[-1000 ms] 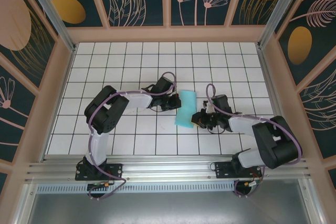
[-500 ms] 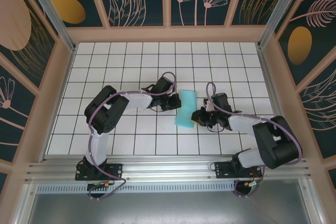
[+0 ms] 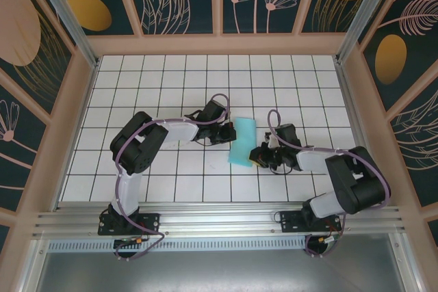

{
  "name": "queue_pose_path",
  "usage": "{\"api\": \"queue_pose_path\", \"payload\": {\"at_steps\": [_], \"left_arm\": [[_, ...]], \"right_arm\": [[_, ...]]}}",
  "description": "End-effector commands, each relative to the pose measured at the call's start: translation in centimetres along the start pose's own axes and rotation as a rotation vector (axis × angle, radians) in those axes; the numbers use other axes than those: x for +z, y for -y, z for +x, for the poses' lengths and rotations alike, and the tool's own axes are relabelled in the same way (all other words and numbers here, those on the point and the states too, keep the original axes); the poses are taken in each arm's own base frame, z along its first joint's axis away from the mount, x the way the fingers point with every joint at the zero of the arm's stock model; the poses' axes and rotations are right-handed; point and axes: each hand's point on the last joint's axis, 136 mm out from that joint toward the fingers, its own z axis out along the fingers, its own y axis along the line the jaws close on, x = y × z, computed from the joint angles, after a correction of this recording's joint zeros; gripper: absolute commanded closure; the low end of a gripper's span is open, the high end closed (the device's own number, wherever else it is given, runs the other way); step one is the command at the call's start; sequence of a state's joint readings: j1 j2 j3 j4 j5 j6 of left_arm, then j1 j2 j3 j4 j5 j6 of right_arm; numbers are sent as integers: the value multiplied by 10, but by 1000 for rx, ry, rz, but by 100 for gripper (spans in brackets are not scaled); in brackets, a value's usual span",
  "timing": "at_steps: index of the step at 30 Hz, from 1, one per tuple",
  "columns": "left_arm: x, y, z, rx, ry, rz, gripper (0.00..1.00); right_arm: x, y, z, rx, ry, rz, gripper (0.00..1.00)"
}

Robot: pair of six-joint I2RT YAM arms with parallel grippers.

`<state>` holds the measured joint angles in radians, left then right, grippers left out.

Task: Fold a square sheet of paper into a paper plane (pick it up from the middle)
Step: Fold the square sheet of paper in half at the center of the table.

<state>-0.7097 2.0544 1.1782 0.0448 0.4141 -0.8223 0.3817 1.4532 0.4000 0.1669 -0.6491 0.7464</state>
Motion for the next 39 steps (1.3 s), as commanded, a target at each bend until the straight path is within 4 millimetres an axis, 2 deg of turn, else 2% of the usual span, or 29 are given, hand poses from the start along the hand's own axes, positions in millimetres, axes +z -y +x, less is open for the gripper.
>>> {"api": "queue_pose_path", "payload": {"at_steps": [1,5,10,12,16,21,25,27,32,36,39], "left_arm": [[14,-50,26,-34,-65,-159,100],[12,-49,27,-35,-65,-157,100],[12,-49,27,-36,-63,-157,100],[11,-49,26,-36,-61,-156,100],[11,-49,29,-36,-66,-156,100],[10,-50,29,-32,-65,-160,100],[10,-49,28,-32,-63,-157,100],[10,-48,28,-34,-63,-154,100],[10,-48,28,-31,-63,-155,100],[10,-49,28,-31,-63,-156,100],[11,-50,29,-30,-68,-156,100]], "right_arm": [[6,13,7,11,-21,25,87],[2,16,4,9,-7,69,87],[-8,-14,2,-40,-5,-8,87],[-8,-18,5,-47,-11,-15,87],[0,-7,16,-33,-41,12,87],[6,25,21,1,-44,136,87],[8,34,22,14,-58,181,88],[4,25,17,-3,-42,167,88],[-13,-15,-1,-59,38,70,87],[-24,-33,-34,-82,142,39,86],[-25,-46,-62,-112,195,15,86]]}}
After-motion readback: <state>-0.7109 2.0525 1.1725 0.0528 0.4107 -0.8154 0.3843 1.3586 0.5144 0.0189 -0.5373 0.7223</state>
